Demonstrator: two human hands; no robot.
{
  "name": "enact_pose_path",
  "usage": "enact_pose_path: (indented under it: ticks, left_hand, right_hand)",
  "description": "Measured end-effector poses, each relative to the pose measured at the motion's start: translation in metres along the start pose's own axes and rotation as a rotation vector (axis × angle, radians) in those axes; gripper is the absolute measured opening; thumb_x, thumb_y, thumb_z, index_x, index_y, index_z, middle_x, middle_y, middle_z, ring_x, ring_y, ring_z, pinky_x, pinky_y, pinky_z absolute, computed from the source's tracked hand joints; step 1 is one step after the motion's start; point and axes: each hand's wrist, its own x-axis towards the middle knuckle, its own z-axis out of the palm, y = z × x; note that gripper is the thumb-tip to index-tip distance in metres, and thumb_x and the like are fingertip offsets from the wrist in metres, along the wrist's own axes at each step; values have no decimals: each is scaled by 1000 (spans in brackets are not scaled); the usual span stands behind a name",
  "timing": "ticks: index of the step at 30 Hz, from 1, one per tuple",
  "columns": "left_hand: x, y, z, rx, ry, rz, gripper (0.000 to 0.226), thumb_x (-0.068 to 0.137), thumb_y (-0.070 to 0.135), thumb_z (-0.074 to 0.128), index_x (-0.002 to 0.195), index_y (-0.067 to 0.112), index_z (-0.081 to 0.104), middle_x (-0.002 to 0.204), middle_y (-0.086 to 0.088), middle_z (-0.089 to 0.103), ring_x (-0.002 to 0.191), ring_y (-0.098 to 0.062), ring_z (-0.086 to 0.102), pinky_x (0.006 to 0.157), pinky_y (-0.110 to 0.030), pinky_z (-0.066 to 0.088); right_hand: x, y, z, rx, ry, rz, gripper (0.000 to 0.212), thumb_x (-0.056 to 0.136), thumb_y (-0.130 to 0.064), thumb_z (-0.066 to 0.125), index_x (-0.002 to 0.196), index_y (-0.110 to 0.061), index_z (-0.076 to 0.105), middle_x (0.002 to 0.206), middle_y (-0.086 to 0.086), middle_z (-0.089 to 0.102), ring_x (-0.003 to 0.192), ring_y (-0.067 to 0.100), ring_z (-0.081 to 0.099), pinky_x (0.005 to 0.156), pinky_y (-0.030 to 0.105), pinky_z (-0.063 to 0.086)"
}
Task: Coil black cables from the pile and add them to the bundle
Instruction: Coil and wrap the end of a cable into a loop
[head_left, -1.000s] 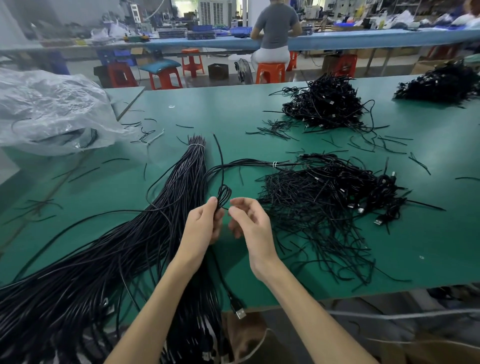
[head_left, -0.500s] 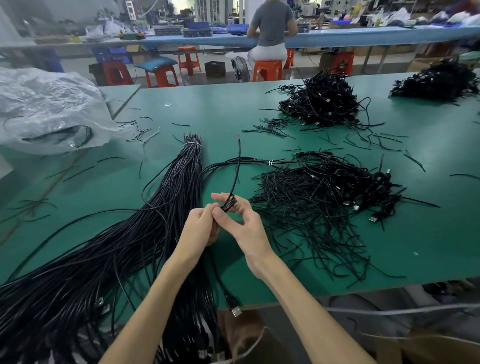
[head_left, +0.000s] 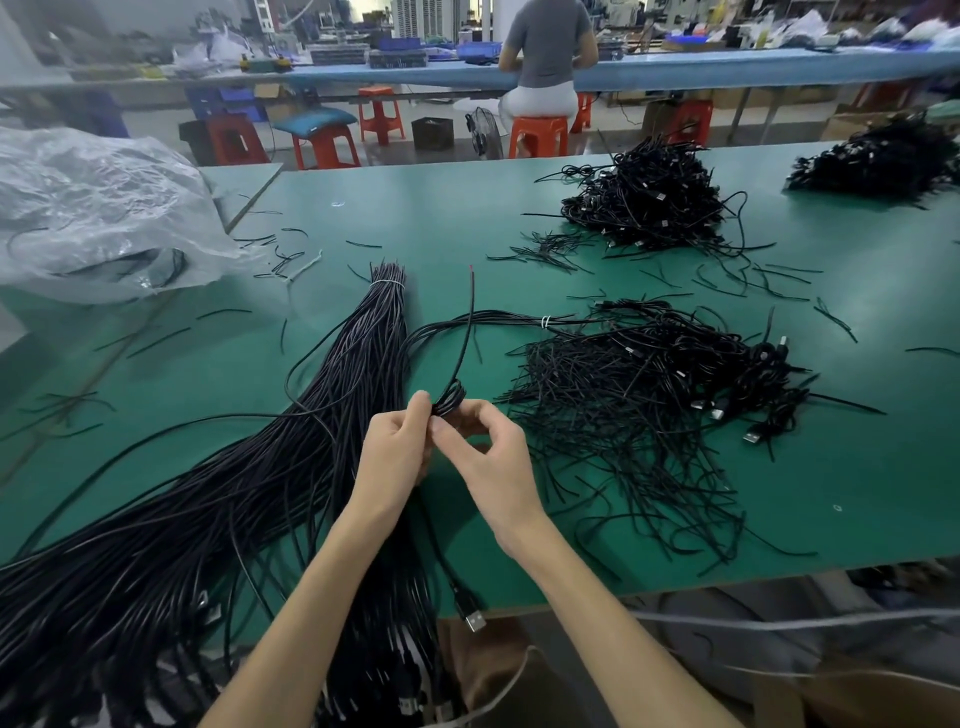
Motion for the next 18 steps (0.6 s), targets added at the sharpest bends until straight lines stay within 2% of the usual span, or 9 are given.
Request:
enact_pose_path:
  ticks: [4, 7, 8, 11, 13, 16, 18]
  left_hand:
    - [0, -2, -2, 15, -16, 26, 57, 102, 34, 46, 46, 26, 44, 48, 7, 31, 42, -10, 23, 40, -21, 23]
    - [-1, -3, -3, 8, -24, 30, 54, 101, 36, 46, 56, 8, 60, 48, 7, 39, 42, -9, 28, 40, -20, 25]
    - [-1, -3, -4, 5, -23, 31, 54, 101, 34, 46, 55, 10, 62, 48, 8, 40, 41, -8, 29, 40, -20, 26]
    - [-1, -2, -4, -17, 2, 29, 58, 101, 28, 46, 43, 27, 45, 46, 11, 33, 41, -7, 26, 40, -20, 25]
    - [0, -2, -4, -30, 24, 16, 56, 98, 26, 48, 44, 29, 36, 47, 10, 30, 41, -7, 25, 40, -19, 24]
    - [1, -2, -4, -46, 18, -16, 46, 92, 27, 50, 49, 26, 33, 49, 7, 28, 42, -9, 23, 40, -20, 22]
    - [1, -2, -4, -67, 4, -48, 44, 92, 27, 50, 50, 26, 34, 49, 7, 28, 42, -10, 21, 40, -20, 22]
  right_hand:
    - [-1, 1, 1, -54, 1, -39, 14, 94, -34, 73, 96, -20, 69, 91, -8, 72, 88, 5, 65, 83, 22, 51]
    - [0, 1, 1, -53, -25, -33, 12, 95, -33, 72, 96, -21, 68, 86, -15, 70, 82, 3, 64, 78, 23, 52]
    - [0, 1, 2, -54, -34, -26, 14, 95, -34, 71, 96, -21, 67, 85, -14, 70, 80, 3, 64, 76, 25, 53]
    - [-2, 0, 5, -128, -49, -36, 20, 98, -38, 66, 98, -18, 63, 89, -7, 69, 81, 5, 64, 75, 26, 53]
    - [-3, 1, 8, -258, -73, -74, 23, 103, -40, 57, 98, -17, 58, 94, -3, 66, 86, 10, 62, 78, 30, 52]
    - [-6, 0, 10, -349, -111, -127, 25, 107, -38, 48, 96, -16, 55, 94, -2, 62, 87, 12, 59, 77, 34, 51]
    - [-6, 0, 9, -353, -119, -138, 24, 107, -36, 48, 96, -16, 56, 94, -4, 64, 86, 11, 60, 76, 32, 50]
